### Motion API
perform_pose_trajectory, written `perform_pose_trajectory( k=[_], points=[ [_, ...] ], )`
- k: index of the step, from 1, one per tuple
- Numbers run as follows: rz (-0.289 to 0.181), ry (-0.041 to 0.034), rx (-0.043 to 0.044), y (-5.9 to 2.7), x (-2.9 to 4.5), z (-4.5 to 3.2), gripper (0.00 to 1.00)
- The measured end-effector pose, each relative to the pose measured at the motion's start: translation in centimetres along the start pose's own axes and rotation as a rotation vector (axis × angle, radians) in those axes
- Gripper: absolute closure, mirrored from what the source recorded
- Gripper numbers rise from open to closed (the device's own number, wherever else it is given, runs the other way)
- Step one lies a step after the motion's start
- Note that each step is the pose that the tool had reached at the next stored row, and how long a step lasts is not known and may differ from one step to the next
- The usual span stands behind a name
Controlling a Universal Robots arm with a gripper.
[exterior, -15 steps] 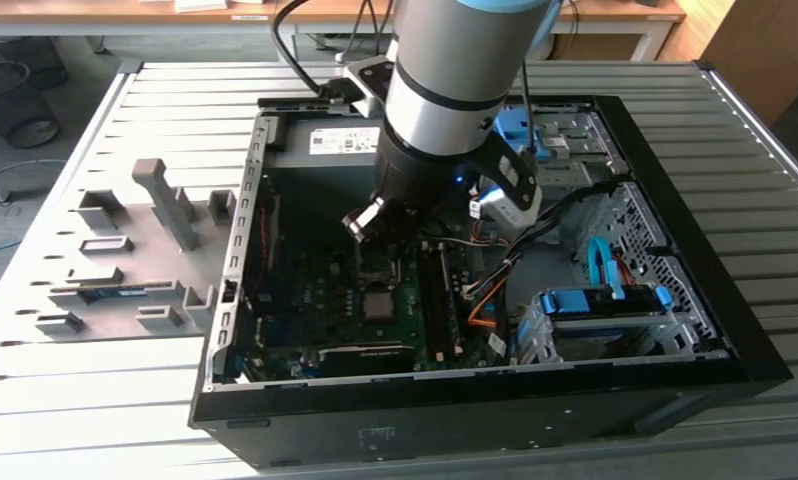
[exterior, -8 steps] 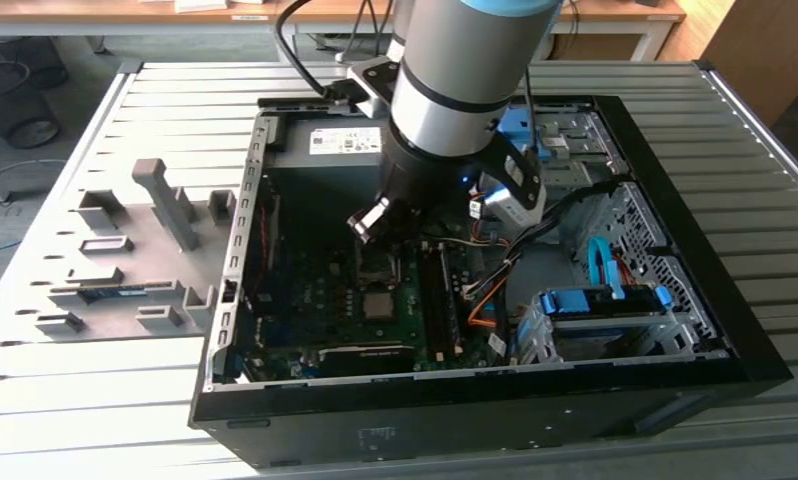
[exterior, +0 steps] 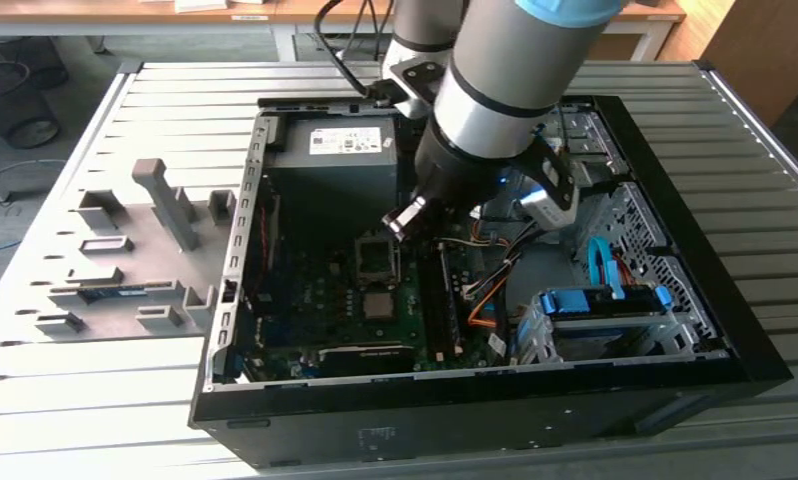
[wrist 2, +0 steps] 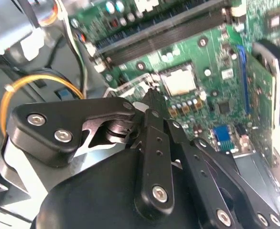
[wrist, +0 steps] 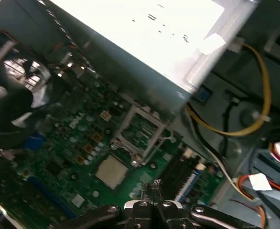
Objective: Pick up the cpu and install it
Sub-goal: 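Close the cpu cover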
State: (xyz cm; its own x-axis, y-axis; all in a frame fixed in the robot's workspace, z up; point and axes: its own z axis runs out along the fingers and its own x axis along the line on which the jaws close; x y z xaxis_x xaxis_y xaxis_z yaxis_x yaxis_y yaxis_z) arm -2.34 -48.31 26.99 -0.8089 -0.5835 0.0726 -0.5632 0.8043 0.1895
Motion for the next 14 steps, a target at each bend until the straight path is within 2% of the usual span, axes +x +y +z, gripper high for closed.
perform_pose_trajectory(
  k=[4, 6, 10, 12, 14],
  points=[
    [-0.001, 0.0034, -0.0082, -1.00, -1.49, -0.13, 0.90],
    [-0.002, 0.0010, -0.0131, -1.17, -1.77, -0.16, 0.90],
    [-0.013, -0.0362, -0.0665, -1.17, -1.76, -0.16, 0.90],
    [-0.014, -0.0369, -0.0676, -1.16, -1.77, -0.14, 0.90],
    [-0.036, -0.0318, -0.0663, -1.16, -1.75, -0.11, 0.90]
  ],
)
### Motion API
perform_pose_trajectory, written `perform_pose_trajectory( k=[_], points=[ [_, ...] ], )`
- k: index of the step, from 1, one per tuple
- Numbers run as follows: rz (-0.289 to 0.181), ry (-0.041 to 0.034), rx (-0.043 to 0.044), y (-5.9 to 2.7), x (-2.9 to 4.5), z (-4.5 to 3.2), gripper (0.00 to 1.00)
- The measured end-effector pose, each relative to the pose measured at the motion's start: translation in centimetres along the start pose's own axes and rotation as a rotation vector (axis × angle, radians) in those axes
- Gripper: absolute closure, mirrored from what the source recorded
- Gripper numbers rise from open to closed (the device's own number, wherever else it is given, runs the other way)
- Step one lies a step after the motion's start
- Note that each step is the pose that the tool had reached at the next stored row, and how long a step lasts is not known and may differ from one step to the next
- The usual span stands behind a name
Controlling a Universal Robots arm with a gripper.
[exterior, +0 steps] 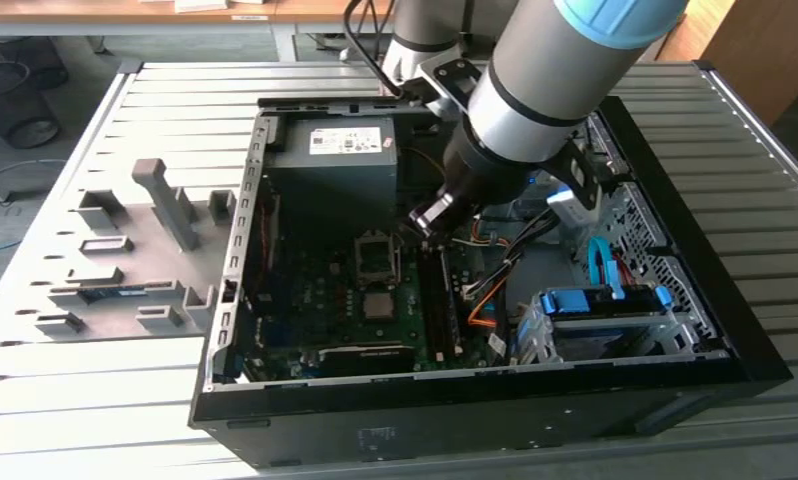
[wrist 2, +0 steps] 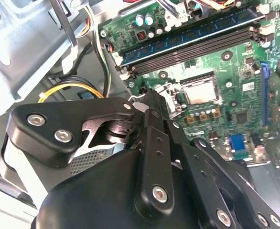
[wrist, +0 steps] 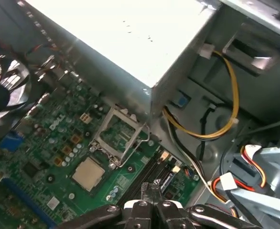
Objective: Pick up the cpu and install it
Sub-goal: 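Close the cpu cover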
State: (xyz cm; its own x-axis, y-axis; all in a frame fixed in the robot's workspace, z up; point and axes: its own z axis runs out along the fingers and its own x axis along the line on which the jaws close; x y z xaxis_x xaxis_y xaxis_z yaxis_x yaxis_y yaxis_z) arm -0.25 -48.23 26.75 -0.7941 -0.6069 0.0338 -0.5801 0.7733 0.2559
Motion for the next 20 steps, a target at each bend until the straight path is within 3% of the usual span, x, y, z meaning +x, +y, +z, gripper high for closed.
perform_pose_trajectory(
  k=[2, 5, 6, 10, 13, 20],
  points=[
    [-0.017, 0.0039, 0.0000, -0.01, 0.01, 0.02, 0.90],
    [-0.017, 0.0032, -0.0010, -0.01, 0.00, 0.03, 0.90],
    [-0.019, -0.0015, 0.0026, -0.01, 0.00, 0.05, 0.90],
    [-0.031, -0.0530, 0.0439, 0.08, 0.13, 0.10, 0.90],
    [-0.038, -0.0821, 0.0671, 0.10, 0.16, 0.15, 0.90],
    [-0.038, -0.0839, 0.0696, 0.12, 0.19, 0.15, 0.90]
  ],
)
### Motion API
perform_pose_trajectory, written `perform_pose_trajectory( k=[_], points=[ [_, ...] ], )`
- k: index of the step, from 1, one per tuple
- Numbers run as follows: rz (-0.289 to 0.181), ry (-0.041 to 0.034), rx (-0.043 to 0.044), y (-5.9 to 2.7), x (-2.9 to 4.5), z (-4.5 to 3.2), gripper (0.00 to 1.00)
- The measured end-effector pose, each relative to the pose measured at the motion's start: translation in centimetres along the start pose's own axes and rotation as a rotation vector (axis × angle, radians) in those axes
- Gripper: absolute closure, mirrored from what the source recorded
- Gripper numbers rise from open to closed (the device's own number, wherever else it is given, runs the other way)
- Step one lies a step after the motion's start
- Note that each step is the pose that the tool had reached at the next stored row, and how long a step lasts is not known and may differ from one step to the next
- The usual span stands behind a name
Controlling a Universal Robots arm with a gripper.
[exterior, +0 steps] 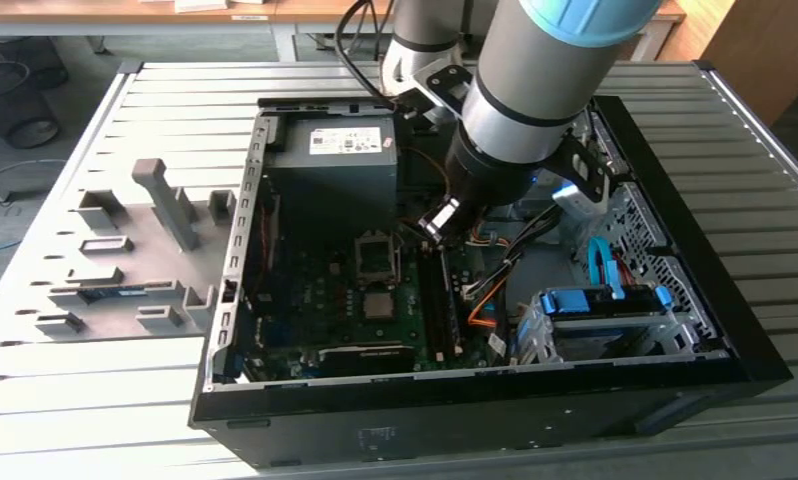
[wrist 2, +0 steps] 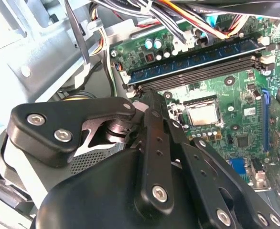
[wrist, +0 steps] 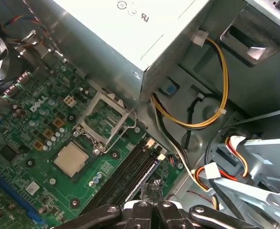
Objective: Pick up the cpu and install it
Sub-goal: 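Close the cpu cover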
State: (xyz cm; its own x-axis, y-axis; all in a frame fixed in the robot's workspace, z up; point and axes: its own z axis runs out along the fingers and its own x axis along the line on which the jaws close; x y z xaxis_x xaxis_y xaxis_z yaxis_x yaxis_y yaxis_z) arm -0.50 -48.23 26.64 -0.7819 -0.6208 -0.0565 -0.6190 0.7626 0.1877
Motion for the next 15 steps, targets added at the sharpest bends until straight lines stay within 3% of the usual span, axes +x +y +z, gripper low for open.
perform_pose_trajectory(
  k=[2, 4, 15],
  points=[
    [0.000, -0.0018, -0.0022, 0.09, 0.11, 0.01, 0.90],
    [-0.001, -0.0110, -0.0132, 0.20, 0.24, 0.06, 0.90],
    [-0.001, -0.0115, -0.0136, 0.29, 0.39, 0.28, 0.90]
  ],
)
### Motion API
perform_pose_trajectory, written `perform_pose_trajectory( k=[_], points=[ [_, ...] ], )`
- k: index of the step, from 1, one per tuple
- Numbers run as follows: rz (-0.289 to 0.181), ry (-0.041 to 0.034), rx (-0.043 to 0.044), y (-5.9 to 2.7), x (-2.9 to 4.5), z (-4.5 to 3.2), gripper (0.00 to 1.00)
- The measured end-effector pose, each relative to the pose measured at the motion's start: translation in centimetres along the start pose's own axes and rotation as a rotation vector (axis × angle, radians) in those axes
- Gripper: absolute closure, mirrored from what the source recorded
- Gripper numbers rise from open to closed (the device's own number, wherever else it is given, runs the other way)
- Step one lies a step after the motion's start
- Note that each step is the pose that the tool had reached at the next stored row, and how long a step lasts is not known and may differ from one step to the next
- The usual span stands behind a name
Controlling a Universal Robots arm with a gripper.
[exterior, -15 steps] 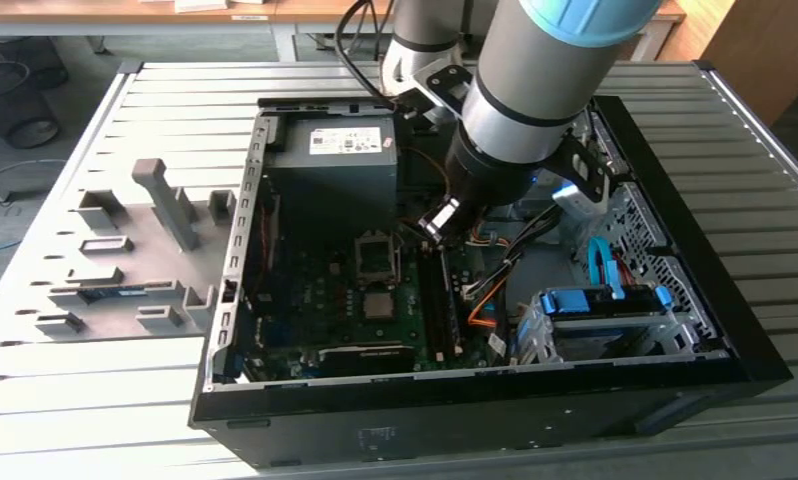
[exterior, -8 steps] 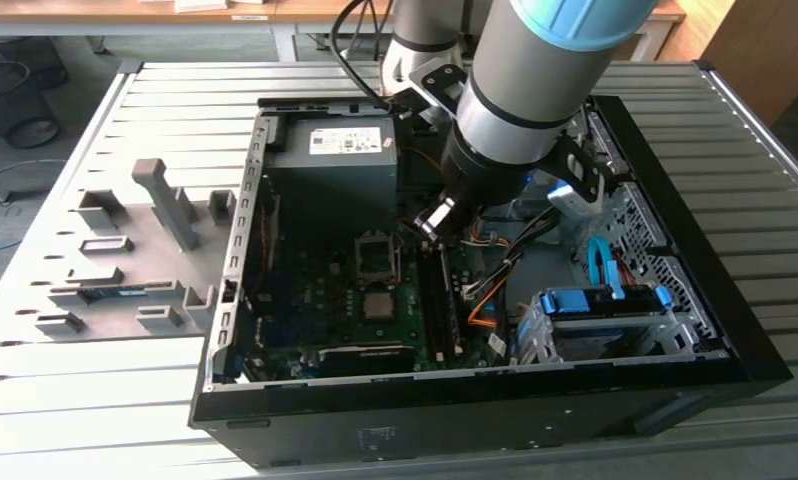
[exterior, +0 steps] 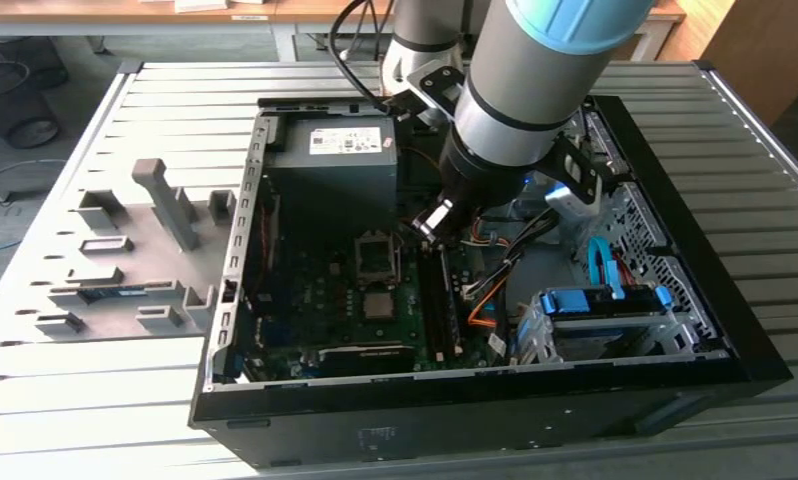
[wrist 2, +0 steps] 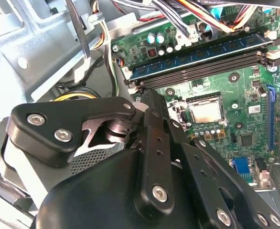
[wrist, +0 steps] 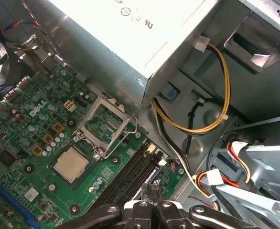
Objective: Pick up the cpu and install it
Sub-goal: 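Close the cpu cover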
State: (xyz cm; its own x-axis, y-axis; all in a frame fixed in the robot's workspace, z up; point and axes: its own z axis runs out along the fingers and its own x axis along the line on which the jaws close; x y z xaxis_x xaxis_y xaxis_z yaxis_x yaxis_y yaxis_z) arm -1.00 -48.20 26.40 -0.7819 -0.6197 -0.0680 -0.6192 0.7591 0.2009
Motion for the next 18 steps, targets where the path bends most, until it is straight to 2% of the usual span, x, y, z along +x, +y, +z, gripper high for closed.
perform_pose_trajectory(
  k=[13, 18],
  points=[
    [0.000, 0.0000, -0.0001, 0.17, -0.12, 0.52, 0.90],
    [0.000, -0.0008, -0.0011, 0.66, -0.36, 1.00, 0.90]
  ],
)
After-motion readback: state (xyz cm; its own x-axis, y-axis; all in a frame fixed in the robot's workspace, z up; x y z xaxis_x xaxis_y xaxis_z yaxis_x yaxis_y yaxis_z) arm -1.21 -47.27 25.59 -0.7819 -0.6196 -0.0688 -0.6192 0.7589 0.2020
